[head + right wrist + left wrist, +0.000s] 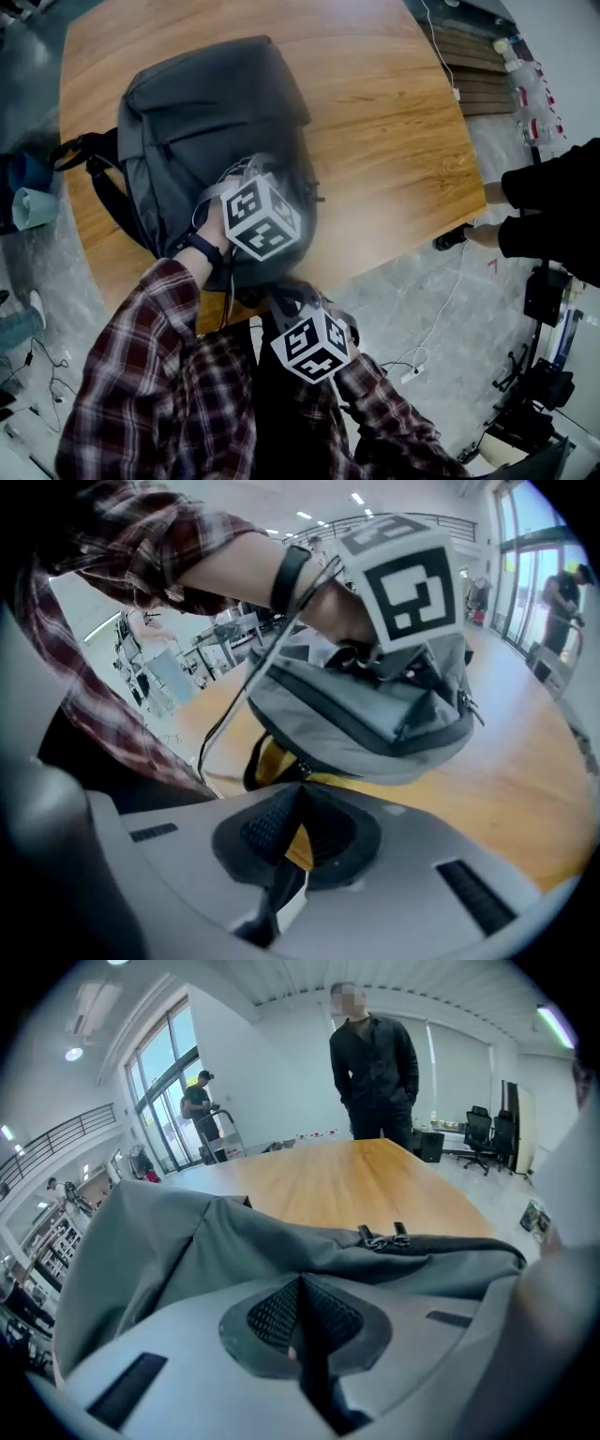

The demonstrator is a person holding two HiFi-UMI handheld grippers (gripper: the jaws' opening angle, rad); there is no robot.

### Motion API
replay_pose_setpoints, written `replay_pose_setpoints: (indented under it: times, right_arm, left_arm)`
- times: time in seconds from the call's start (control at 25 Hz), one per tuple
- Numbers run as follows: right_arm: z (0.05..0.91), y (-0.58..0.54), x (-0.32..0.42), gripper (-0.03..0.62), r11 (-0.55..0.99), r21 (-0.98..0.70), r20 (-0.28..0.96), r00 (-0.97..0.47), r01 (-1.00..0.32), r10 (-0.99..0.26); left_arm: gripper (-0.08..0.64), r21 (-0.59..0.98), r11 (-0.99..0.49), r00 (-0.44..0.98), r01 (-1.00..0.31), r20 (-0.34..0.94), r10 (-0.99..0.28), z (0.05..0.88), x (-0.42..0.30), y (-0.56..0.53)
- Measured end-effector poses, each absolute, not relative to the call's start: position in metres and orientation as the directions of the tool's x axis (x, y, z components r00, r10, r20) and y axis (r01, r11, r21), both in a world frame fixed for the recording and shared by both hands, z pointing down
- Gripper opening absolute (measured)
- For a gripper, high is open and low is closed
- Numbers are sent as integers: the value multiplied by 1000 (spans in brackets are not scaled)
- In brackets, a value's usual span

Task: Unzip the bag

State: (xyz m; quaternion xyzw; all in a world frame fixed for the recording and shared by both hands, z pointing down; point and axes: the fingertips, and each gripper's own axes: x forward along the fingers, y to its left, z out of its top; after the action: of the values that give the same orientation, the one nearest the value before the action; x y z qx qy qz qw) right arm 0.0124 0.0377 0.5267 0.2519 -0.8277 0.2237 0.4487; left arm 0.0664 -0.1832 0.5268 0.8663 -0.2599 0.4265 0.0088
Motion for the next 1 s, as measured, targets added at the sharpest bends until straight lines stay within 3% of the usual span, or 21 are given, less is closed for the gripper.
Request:
replay_pose_setpoints:
  times: [0.48, 0.84, 1.0]
  right_arm:
    - [524, 0, 106, 9, 663, -9, 846, -360, -748, -394]
    - [521, -92, 142, 9, 687, 124, 835, -298, -716, -462]
    - [521, -126, 131, 9, 706, 146, 832, -300, -693, -466]
  left_arm:
    - [8, -166, -749, 425, -642, 736, -527, 519, 52, -197]
    - [8, -27, -789, 482, -613, 779, -401, 519, 1, -149]
    - [8, -59, -753, 453, -656, 767, -454, 522, -14, -145]
